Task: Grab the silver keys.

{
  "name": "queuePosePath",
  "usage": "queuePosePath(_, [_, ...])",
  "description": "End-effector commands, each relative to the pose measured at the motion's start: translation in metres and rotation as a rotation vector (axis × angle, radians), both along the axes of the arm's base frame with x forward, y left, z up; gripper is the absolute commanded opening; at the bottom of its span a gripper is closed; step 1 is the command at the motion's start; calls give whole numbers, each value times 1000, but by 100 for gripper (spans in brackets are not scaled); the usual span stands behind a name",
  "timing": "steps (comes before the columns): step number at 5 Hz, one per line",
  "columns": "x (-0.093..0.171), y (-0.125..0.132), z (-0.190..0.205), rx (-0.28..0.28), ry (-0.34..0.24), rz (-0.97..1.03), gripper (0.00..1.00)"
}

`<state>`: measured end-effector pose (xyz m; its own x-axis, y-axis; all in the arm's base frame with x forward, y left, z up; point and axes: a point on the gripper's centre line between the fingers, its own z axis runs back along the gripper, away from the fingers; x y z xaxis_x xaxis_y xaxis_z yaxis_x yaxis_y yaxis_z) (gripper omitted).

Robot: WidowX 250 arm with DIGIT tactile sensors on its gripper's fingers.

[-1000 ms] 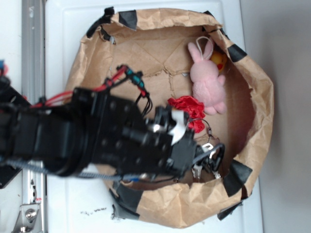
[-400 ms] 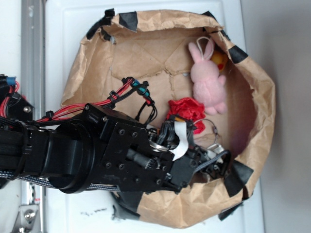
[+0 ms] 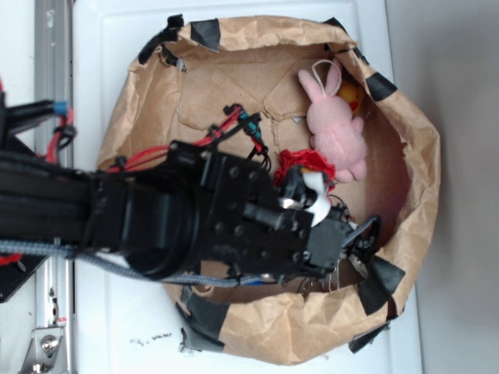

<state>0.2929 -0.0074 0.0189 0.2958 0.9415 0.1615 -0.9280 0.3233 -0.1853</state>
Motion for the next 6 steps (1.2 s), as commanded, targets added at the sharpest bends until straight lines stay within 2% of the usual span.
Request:
queuePosePath(1, [-3, 5, 10, -2, -28, -14, 0])
queuePosePath(2, [-6, 5, 10, 4, -44, -33, 0])
queuePosePath(4, [-5, 10, 21, -27, -52, -57, 0])
queuePosePath(5, [-6, 16, 34, -44, -78, -71, 0])
queuePosePath(6, [-8, 24, 53, -57, -87, -185, 0])
